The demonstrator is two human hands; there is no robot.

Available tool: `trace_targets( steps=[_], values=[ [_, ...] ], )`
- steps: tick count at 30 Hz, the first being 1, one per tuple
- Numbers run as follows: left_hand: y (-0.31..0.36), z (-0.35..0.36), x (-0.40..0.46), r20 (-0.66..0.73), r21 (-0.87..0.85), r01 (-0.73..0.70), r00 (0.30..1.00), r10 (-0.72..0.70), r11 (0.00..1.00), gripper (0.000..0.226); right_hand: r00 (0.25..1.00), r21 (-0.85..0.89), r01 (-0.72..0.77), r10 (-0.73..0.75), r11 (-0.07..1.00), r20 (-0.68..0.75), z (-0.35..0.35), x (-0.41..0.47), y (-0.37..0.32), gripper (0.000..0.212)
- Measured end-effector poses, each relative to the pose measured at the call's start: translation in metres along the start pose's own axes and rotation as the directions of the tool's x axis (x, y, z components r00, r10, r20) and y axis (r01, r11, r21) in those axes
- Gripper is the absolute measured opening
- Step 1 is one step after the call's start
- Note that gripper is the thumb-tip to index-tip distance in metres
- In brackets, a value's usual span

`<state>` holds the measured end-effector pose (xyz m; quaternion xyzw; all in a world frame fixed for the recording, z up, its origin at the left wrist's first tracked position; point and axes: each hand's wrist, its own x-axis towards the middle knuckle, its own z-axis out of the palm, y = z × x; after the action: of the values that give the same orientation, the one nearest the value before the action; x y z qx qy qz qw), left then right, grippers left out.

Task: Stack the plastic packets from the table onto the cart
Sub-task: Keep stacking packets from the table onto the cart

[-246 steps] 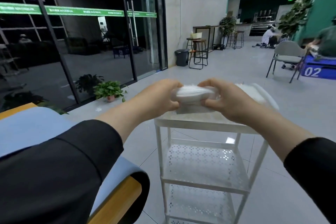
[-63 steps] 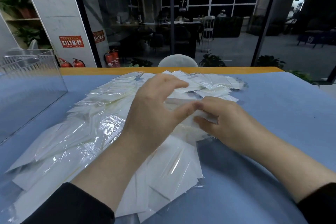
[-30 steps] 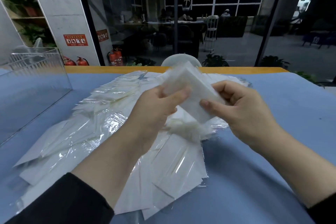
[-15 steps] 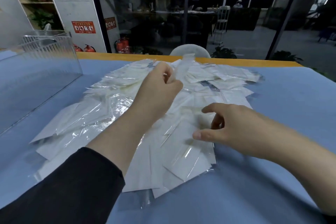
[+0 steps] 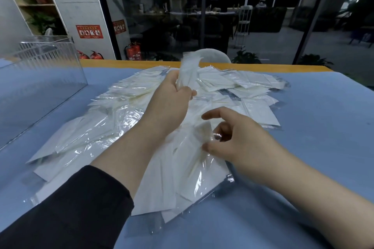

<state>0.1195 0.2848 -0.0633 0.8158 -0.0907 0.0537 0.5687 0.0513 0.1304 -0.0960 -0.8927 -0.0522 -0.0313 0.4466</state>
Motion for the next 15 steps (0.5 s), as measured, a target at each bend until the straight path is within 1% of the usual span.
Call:
trace_targets(
  steps=[2, 5, 8, 10, 12, 13, 15],
  values=[
    [0.002, -0.001, 0.001, -0.061, -0.048, -0.01, 0.998, 0.007, 0.999, 0.028, 0.999, 0.108, 0.013, -0.008, 0.994, -0.053, -0.005, 0.002, -0.001, 0.041],
    [0.006, -0.004, 0.001, -0.13, -0.13, -0.022, 0.992, 0.004, 0.991, 0.027, 0.979, 0.28, 0.031, 0.027, 0.959, -0.2, -0.021, 0.007, 0.003, 0.041],
    [0.009, -0.004, -0.002, -0.143, -0.205, 0.001, 0.989, -0.031, 0.979, 0.019, 0.931, 0.35, 0.085, 0.051, 0.933, -0.362, -0.039, 0.012, 0.01, 0.042],
    [0.01, -0.002, -0.003, -0.124, -0.241, 0.018, 0.991, -0.049, 0.97, 0.014, 0.895, 0.403, 0.14, 0.059, 0.904, -0.442, -0.049, 0.014, 0.011, 0.04],
    [0.012, 0.001, -0.006, -0.091, -0.285, 0.055, 0.992, -0.084, 0.957, 0.023, 0.877, 0.482, 0.201, 0.063, 0.853, -0.477, -0.055, 0.015, 0.009, 0.037],
    [0.013, 0.003, -0.007, -0.06, -0.313, 0.081, 0.993, -0.105, 0.946, 0.028, 0.874, 0.515, 0.225, 0.062, 0.827, -0.481, -0.056, 0.015, 0.008, 0.035],
    [0.014, 0.008, -0.013, 0.057, -0.341, 0.143, 0.99, -0.131, 0.929, 0.035, 0.876, 0.557, 0.267, 0.043, 0.786, -0.48, -0.054, 0.014, 0.007, 0.034]
  ],
)
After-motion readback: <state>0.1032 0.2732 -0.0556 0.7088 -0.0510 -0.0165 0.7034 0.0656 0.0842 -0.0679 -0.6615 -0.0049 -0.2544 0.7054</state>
